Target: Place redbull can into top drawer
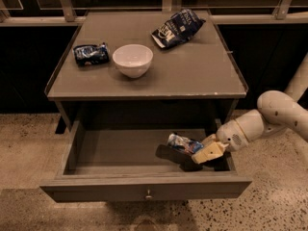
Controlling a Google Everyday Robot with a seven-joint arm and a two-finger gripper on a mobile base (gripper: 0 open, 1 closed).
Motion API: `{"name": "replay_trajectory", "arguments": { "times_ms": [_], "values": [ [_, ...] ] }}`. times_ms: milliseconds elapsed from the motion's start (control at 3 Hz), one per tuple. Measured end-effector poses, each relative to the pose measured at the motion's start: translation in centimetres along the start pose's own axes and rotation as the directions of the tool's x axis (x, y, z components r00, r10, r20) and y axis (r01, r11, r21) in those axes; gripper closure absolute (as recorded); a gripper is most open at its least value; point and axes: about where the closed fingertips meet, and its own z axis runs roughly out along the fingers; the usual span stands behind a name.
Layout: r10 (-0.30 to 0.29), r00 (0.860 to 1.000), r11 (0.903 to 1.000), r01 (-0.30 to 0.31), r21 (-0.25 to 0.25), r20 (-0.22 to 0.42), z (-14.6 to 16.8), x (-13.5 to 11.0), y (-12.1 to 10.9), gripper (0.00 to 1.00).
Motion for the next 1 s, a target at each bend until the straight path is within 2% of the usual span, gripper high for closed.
{"name": "replay_trajectory", "arguments": {
  "times_ms": [1000],
  "values": [
    [0.000,1.000,1.0000,0.000,0.000,0.000,0.01,0.00,0.00,0.12]
  ]
}}
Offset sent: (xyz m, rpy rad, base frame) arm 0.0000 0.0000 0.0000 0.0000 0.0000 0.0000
